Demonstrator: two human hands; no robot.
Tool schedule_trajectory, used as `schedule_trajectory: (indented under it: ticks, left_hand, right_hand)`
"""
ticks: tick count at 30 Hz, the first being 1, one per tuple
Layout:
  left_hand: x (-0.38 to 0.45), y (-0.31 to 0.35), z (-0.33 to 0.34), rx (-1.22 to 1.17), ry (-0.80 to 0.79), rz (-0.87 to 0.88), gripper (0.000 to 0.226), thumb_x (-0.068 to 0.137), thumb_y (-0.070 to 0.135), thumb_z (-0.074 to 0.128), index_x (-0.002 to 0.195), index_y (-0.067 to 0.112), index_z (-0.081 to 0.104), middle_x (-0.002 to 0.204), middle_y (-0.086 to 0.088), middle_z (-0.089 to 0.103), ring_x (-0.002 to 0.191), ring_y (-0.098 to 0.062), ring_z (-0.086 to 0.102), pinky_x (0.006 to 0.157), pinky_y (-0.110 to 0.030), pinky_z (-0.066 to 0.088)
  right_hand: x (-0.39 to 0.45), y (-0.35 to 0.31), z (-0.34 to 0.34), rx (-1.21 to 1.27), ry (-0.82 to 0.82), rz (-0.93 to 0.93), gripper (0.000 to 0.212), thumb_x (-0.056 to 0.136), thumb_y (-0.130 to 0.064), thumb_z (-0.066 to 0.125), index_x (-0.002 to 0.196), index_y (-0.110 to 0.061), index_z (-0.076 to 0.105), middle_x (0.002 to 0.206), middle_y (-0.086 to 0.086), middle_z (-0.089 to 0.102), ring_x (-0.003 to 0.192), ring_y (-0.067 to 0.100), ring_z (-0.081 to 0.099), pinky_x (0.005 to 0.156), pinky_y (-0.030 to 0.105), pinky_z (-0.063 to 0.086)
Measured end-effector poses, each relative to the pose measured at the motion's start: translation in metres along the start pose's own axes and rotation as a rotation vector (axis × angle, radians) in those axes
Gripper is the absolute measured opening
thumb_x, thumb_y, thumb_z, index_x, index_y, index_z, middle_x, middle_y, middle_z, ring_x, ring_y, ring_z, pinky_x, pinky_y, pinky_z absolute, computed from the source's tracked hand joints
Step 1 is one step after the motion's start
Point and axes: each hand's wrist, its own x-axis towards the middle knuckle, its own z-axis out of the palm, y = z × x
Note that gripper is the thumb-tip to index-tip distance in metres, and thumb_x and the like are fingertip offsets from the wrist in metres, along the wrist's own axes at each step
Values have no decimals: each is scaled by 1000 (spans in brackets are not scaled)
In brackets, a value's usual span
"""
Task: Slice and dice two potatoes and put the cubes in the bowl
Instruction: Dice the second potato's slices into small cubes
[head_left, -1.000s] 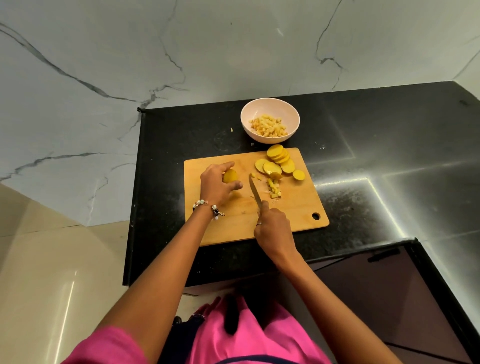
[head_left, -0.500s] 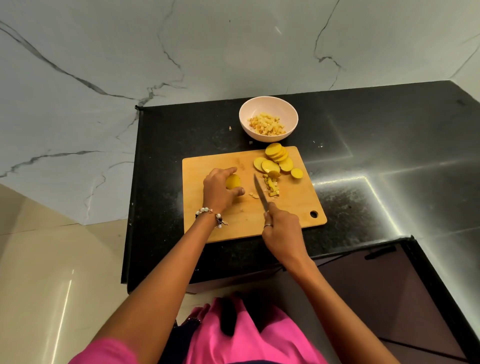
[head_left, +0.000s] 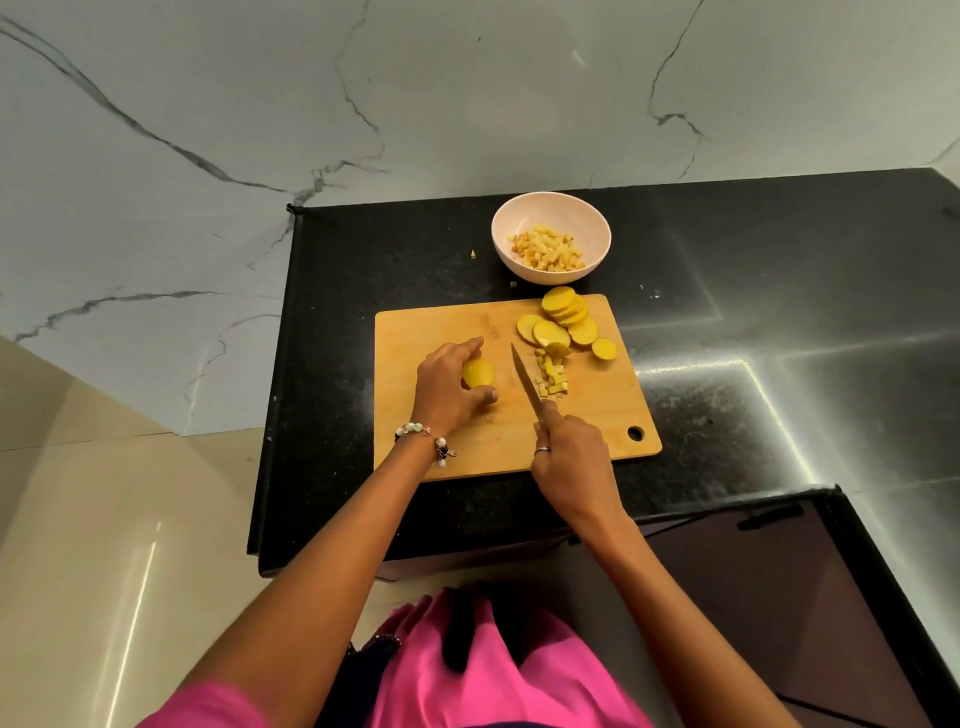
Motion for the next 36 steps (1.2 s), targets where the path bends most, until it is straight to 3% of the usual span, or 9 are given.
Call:
schedule_trajectory:
  ticks: [4, 9, 13, 16, 20, 23, 28, 31, 36]
  left_hand:
    - [0, -1, 0, 12, 14, 3, 70, 69, 19, 82, 132, 15, 52, 118, -2, 62, 104, -17, 56, 93, -36, 47]
    - [0, 3, -7, -161, 54, -65, 36, 85, 23, 67, 120, 13, 64, 116, -3, 66, 96, -11, 61, 82, -18, 48]
    - [6, 6, -15, -228, 4, -114, 22, 95, 23, 54, 105, 10, 69, 93, -4, 70, 60, -7, 65, 58, -13, 51]
    - [11, 4, -15, -160, -104, -149, 19, 94, 22, 55, 102, 12, 69, 86, -4, 69, 51, -13, 63, 51, -18, 51]
    - [14, 1, -9, 5, -13, -133, 18, 89, 28, 63, 100, 17, 72, 95, -6, 66, 69, -20, 64, 65, -33, 57]
    - [10, -1, -10, 179, 50, -114, 23, 89, 34, 60, 105, 21, 71, 100, -5, 59, 87, -20, 58, 75, -34, 52]
    - [5, -9, -17, 233, -197, -64, 52, 78, 28, 74, 127, 21, 58, 114, -1, 50, 101, -14, 51, 85, -25, 45]
    - [7, -9, -17, 268, -213, -47, 61, 76, 25, 77, 132, 19, 53, 114, -2, 49, 101, -13, 49, 85, -24, 44]
    - [8, -3, -8, 256, -98, -46, 52, 75, 34, 76, 122, 17, 62, 105, -6, 57, 97, -19, 54, 75, -25, 41]
  right_hand:
    - [6, -10, 2, 40, -3, -31, 44, 97, -17, 41, 141, -7, 41, 103, 17, 63, 92, 34, 58, 72, 39, 44]
    - [10, -11, -3, 120, 42, -15, 42, 97, -16, 44, 138, -6, 46, 105, 17, 66, 95, 35, 60, 78, 43, 49]
    - [11, -9, -5, 179, 54, -7, 40, 96, -14, 47, 135, -5, 49, 103, 18, 68, 95, 35, 61, 76, 41, 49]
    - [12, -10, -5, 197, 47, 16, 39, 96, -15, 47, 133, -4, 51, 110, 17, 67, 102, 34, 60, 81, 39, 49]
    - [12, -11, -5, 189, 15, 29, 39, 96, -16, 46, 134, -5, 51, 112, 17, 66, 103, 35, 60, 84, 41, 49]
    - [11, -12, -5, 163, -5, 10, 38, 97, -16, 45, 132, -5, 52, 111, 18, 67, 103, 36, 59, 83, 44, 49]
    - [7, -15, -1, 112, -48, -11, 41, 98, -17, 43, 136, -5, 47, 110, 17, 65, 101, 35, 59, 81, 42, 48]
    - [6, -19, 4, 58, -86, -20, 44, 98, -18, 41, 139, -6, 42, 109, 16, 64, 98, 33, 59, 78, 40, 48]
    - [11, -21, 9, 14, -76, 35, 45, 95, -17, 40, 140, -8, 42, 107, 15, 63, 96, 34, 58, 73, 38, 45]
